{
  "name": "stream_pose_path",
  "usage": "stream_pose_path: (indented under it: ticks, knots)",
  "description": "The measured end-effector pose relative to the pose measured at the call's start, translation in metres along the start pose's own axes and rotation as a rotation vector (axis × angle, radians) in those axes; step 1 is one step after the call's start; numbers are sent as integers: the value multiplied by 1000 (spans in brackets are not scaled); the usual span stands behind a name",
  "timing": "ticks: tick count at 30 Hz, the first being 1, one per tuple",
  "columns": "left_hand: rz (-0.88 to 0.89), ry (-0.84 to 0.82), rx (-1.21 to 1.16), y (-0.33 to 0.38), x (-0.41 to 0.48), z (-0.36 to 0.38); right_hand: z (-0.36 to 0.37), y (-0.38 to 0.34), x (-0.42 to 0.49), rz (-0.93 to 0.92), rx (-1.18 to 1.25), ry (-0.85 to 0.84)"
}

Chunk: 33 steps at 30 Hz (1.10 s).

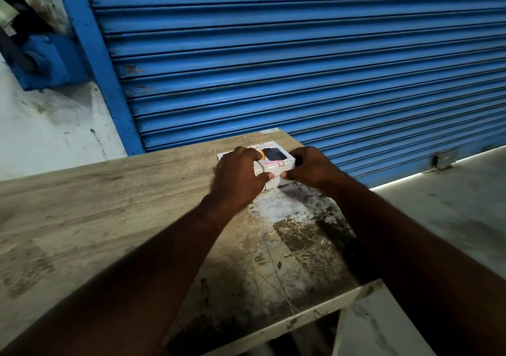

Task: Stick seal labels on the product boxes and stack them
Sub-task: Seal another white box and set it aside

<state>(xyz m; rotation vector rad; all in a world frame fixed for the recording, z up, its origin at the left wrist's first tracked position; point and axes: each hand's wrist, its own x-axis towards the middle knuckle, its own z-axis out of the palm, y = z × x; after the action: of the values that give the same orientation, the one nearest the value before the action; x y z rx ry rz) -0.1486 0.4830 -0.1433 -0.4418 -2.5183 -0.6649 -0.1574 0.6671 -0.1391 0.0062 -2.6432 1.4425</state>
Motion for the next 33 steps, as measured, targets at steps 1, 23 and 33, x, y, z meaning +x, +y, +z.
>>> stream_pose_path:
  ticks: [1, 23, 33]
  knots:
    - [2, 6, -3, -1, 0, 0, 0, 0, 0, 2, -4, 0]
    - [-169, 51, -53, -123, -104, -148, 99, -121, -69, -343, -157, 175]
    - [-324, 133, 54, -218, -202, -248, 267, -217, -127, -565, -138, -190]
